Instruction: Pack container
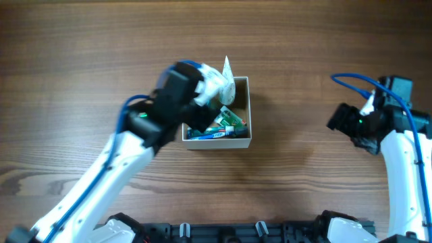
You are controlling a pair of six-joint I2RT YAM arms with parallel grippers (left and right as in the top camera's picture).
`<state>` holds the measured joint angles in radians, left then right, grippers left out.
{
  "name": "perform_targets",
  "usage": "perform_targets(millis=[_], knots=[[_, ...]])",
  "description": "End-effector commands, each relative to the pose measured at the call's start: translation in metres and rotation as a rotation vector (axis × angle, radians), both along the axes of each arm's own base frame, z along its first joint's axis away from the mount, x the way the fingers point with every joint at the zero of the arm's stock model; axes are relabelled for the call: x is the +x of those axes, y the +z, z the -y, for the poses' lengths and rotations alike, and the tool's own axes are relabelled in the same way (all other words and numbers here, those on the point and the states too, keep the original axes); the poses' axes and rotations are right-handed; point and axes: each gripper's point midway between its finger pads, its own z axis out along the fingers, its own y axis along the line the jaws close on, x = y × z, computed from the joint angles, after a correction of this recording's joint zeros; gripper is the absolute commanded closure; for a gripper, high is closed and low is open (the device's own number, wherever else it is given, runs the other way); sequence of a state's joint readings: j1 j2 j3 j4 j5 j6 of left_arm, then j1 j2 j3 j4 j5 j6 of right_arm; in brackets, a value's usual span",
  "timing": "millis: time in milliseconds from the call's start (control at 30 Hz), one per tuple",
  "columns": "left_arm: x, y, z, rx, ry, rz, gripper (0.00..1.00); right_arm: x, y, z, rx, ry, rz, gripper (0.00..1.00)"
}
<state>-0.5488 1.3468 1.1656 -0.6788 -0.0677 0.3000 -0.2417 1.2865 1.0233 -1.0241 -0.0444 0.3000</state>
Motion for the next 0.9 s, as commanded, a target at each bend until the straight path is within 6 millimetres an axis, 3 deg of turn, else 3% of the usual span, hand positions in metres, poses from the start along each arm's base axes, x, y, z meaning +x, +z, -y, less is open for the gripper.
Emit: perform_targets(millis=[0, 133, 233, 300, 400, 533, 633, 767, 867], knots=[[0.029, 0.032, -0.074, -0.169, 0.417, 0.048, 0.0, 0.046, 0.052, -0.031, -0.076, 0.184, 0.204, 0.01], [0.05, 0.014, -0.149, -0.312, 0.797, -0.015, 0.0, 0.082, 0.066, -0.079, -0.121, 0.423, 0.344, 0.0], [0.055, 0.0, -0.173, -0.327, 0.906, -0.048, 0.0, 0.102, 0.074, -0.089, -0.147, 0.465, 0.423, 0.0], [0.055, -0.001, -0.177, -0.317, 0.911, -0.051, 0.0, 0.1, 0.078, -0.096, -0.144, 0.541, 0.443, 0.0], [0.038, 0.001, -0.175, -0.271, 0.86, -0.082, 0.0, 0.082, 0.086, -0.109, -0.072, 0.589, 0.448, 0.0], [0.002, 0.03, -0.146, -0.301, 0.602, -0.089, 0.0, 0.051, 0.109, -0.087, -0.091, 0.377, 0.479, 0.0], [-0.032, 0.051, -0.144, -0.356, 0.562, 0.0, 0.0, 0.021, 0.12, -0.083, -0.084, 0.335, 0.554, 0.0], [-0.089, 0.057, -0.149, -0.457, 0.578, 0.135, 0.0, -0.035, 0.103, -0.078, -0.089, 0.323, 0.619, 0.0], [-0.12, 0.054, -0.151, -0.575, 0.623, 0.194, 0.0, -0.063, 0.091, -0.076, -0.06, 0.276, 0.654, 0.0]])
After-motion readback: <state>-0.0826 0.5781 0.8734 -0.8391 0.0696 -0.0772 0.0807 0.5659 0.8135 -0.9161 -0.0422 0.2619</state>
